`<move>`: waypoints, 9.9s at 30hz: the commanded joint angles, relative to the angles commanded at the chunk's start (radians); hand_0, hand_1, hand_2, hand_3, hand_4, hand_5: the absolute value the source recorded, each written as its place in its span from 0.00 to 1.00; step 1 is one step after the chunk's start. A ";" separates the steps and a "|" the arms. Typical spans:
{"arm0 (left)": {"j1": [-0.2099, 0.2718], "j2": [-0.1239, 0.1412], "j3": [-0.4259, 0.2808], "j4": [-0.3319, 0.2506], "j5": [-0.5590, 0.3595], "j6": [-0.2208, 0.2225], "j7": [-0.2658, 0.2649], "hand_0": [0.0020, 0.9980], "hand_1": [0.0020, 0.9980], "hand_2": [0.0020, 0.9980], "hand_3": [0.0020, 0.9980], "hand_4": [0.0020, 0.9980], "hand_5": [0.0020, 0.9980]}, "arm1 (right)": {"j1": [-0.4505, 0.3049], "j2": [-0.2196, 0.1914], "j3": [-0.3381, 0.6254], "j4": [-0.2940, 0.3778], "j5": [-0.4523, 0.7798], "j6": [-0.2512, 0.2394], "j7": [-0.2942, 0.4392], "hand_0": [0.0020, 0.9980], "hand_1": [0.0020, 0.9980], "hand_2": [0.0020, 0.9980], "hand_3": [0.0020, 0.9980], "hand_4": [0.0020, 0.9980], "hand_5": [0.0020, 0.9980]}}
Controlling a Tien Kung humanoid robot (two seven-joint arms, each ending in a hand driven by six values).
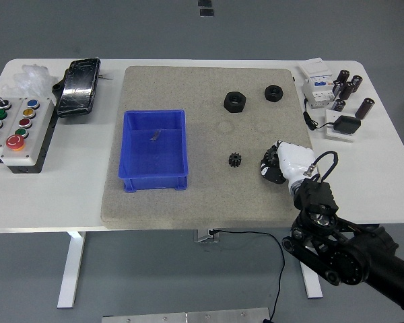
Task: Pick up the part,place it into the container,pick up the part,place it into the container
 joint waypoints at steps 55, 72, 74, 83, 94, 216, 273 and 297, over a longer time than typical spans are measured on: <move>-0.010 0.011 -0.016 0.000 0.011 0.002 0.021 0.67 0.58 0.55 0.63 0.60 0.49 | 0.371 0.193 -0.435 0.084 0.057 0.079 0.000 0.67 0.87 0.96 1.00 0.82 0.49; -0.002 0.002 -0.039 0.000 0.046 0.000 0.016 0.67 0.57 0.55 0.63 0.60 0.47 | 0.193 0.172 -0.168 0.029 -0.013 0.039 0.000 0.46 0.74 0.82 0.94 0.80 0.45; -0.004 0.002 -0.035 0.000 0.044 -0.001 0.013 0.67 0.57 0.55 0.63 0.60 0.47 | 0.177 0.170 -0.158 0.013 -0.010 0.047 0.000 0.46 0.74 0.82 0.94 0.80 0.45; -0.006 0.001 -0.029 0.000 0.042 -0.002 0.009 0.67 0.58 0.55 0.63 0.59 0.46 | 0.134 0.143 -0.151 -0.023 0.028 0.082 0.000 0.44 0.72 0.79 0.91 0.81 0.46; -0.009 0.000 -0.023 0.000 0.039 -0.004 0.008 0.67 0.57 0.55 0.64 0.59 0.46 | 0.134 0.136 -0.144 -0.046 0.023 0.114 0.000 0.39 0.59 0.57 0.72 0.48 0.35; -0.016 -0.010 -0.005 0.000 0.032 -0.001 0.004 0.66 0.57 0.55 0.64 0.59 0.50 | 0.310 0.193 -0.347 0.124 -0.031 -0.058 0.000 0.63 0.89 0.94 0.94 0.75 0.48; -0.012 0.012 0.010 0.000 0.025 -0.005 -0.026 0.66 0.57 0.56 0.64 0.60 0.50 | -0.364 0.035 0.578 0.318 1.061 -0.318 1.038 0.67 0.75 0.76 0.75 0.94 0.48; -0.011 -0.015 0.010 0.000 0.013 0.000 -0.032 0.66 0.57 0.55 0.64 0.62 0.49 | -0.375 0.036 0.630 0.457 0.734 -0.318 0.763 0.66 0.74 0.78 0.78 0.95 0.53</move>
